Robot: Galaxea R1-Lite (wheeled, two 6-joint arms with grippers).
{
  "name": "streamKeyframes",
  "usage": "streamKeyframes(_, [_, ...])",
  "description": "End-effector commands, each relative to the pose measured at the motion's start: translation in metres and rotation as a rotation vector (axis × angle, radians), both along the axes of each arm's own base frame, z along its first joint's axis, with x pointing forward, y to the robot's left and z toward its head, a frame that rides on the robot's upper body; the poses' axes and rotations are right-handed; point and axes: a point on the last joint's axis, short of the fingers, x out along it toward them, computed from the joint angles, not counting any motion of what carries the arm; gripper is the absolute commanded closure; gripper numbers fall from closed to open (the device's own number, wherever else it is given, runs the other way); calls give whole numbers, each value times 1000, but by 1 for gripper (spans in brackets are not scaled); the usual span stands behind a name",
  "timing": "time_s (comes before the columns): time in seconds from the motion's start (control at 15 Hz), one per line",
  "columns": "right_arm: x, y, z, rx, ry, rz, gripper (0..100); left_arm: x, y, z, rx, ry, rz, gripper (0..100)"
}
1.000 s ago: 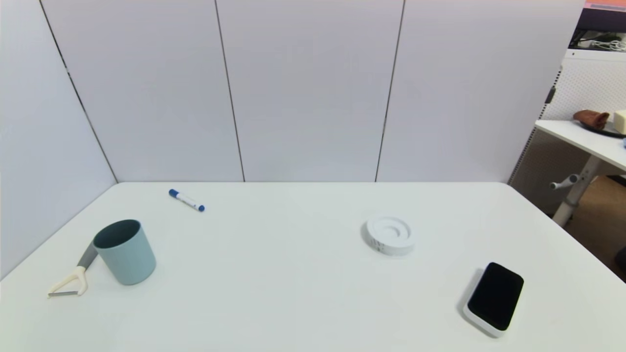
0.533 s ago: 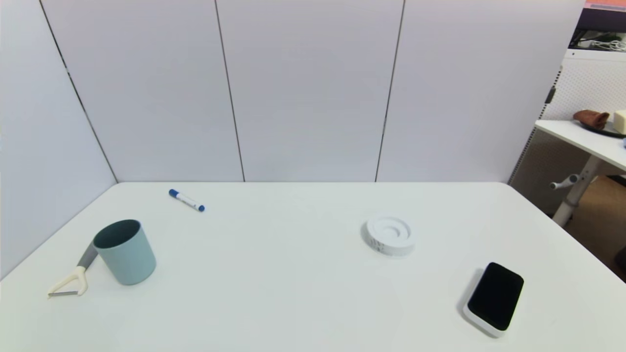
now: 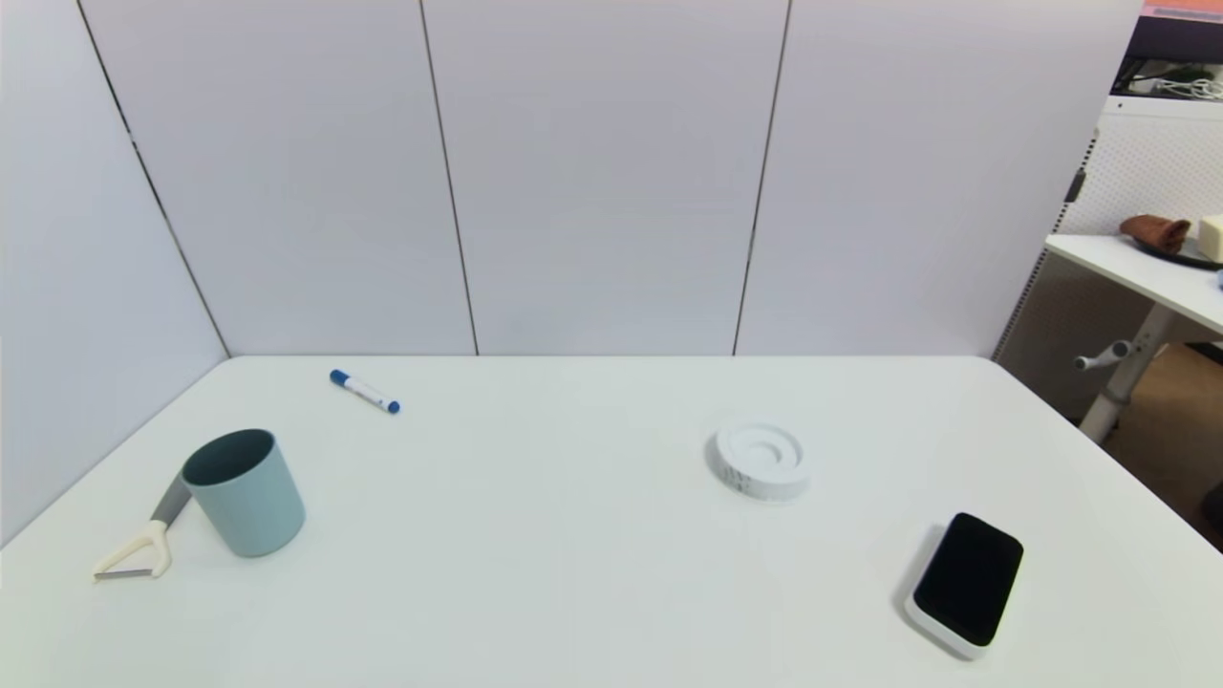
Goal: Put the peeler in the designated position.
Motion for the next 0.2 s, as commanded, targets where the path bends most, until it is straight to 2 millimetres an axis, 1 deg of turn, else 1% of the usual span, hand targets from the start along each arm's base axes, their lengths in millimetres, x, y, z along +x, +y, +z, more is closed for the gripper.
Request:
streamKeyframes(0.07, [0,0,0,25,-3,-6,0,0,0,0,0,1,0,0])
streamKeyframes(0.2, [0,0,0,25,-3,-6,0,0,0,0,0,1,0,0])
